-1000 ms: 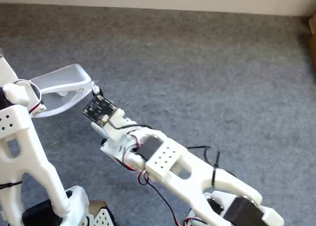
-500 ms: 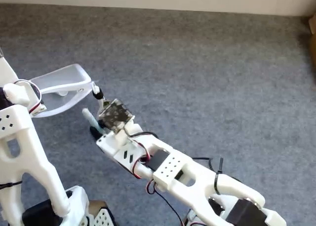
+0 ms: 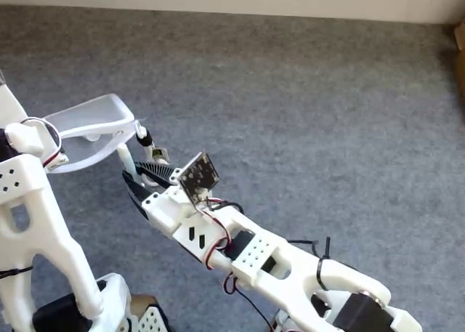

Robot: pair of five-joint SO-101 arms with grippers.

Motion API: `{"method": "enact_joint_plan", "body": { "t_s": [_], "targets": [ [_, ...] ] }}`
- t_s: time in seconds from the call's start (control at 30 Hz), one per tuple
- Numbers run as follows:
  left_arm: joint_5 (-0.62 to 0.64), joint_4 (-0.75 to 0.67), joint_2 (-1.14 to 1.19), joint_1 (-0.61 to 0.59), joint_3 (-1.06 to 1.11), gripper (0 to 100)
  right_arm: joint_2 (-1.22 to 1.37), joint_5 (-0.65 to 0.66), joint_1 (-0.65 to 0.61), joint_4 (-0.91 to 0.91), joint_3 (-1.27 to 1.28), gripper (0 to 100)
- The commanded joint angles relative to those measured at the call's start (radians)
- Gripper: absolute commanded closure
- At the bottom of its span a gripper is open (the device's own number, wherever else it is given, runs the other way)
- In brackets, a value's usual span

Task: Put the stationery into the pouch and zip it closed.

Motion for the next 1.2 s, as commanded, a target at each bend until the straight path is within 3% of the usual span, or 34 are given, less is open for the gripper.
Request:
{"method": "enact_joint_plan", "body": {
  "t_s": [0.0,0.57,0.77,1.03,1.17],
  "targets": [
    [0.014,-0.017,-0.005,-0.016,0.001,99,-0.045,-0.008,0.002,-0.120,0.007,99.5],
    [0.014,-0.020,-0.005,-0.016,0.001,99,-0.053,-0.002,0.035,-0.704,0.090,99.5],
    [0.014,-0.021,-0.005,-0.016,0.001,99,-0.054,-0.002,0.087,-0.719,-0.067,99.5],
    [0.014,-0.021,-0.005,-0.015,0.002,99,-0.042,-0.006,0.074,-0.469,-0.326,99.5],
    [0.014,-0.021,-0.005,-0.015,0.002,99,0.008,-0.003,0.042,-0.446,-0.374,99.5]
  ]
}}
